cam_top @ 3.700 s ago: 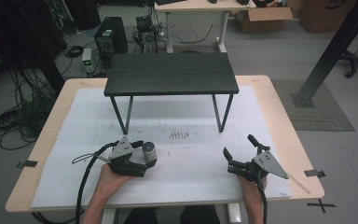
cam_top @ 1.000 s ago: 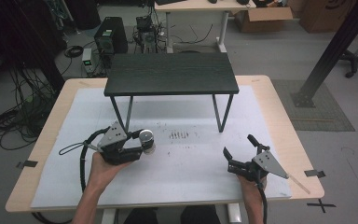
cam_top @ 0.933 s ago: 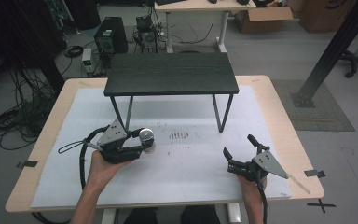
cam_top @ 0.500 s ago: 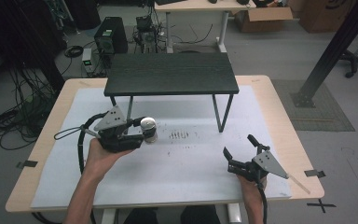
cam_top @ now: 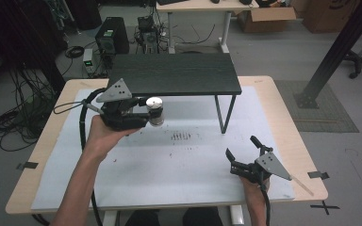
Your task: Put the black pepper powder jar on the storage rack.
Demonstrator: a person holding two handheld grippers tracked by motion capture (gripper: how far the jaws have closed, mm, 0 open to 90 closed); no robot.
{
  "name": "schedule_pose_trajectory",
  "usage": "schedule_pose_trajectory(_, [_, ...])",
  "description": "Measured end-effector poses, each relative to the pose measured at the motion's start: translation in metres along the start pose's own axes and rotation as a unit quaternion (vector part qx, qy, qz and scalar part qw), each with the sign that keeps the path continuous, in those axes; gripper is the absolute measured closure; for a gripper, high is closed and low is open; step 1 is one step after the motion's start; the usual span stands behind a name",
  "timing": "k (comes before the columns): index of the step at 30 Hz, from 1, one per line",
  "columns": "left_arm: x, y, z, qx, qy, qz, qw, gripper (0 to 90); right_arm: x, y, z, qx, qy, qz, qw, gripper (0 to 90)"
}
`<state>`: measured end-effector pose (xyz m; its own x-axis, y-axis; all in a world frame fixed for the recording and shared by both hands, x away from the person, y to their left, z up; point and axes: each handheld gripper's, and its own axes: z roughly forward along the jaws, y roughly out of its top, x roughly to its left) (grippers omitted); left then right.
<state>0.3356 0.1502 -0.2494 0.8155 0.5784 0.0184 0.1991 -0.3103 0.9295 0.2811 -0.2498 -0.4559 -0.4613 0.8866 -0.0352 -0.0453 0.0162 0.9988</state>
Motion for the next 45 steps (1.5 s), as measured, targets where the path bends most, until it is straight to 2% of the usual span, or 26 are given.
schedule_pose_trajectory(13, [0.010, 0.041, 0.014, -0.001, -0.014, 0.009, 0.9999, 49.1, 0.000, 0.000, 0.000, 0.000, 0.000, 0.000, 1.0000, 1.2])
schedule_pose_trajectory(24, [0.020, 0.076, 0.027, 0.001, -0.015, 0.023, 0.9996, 49.1, 0.000, 0.000, 0.000, 0.000, -0.001, -0.001, 1.0000, 1.2])
schedule_pose_trajectory(28, [0.026, 0.090, 0.039, 0.003, -0.011, 0.027, 0.9996, 49.1, 0.000, 0.000, 0.000, -0.001, -0.001, -0.001, 1.0000, 1.3])
schedule_pose_trajectory(34, [0.037, 0.097, 0.055, 0.013, -0.004, 0.026, 0.9996, 49.1, 0.000, 0.000, 0.000, -0.001, -0.001, -0.001, 1.0000, 1.2])
schedule_pose_trajectory(39, [0.045, 0.094, 0.071, 0.025, 0.005, 0.022, 0.9994, 49.1, 0.000, 0.000, -0.001, -0.003, -0.003, -0.002, 1.0000, 1.3])
schedule_pose_trajectory(45, [0.051, 0.090, 0.088, 0.024, 0.012, 0.014, 0.9995, 49.1, 0.001, 0.000, -0.001, -0.003, -0.003, -0.003, 1.0000, 1.3])
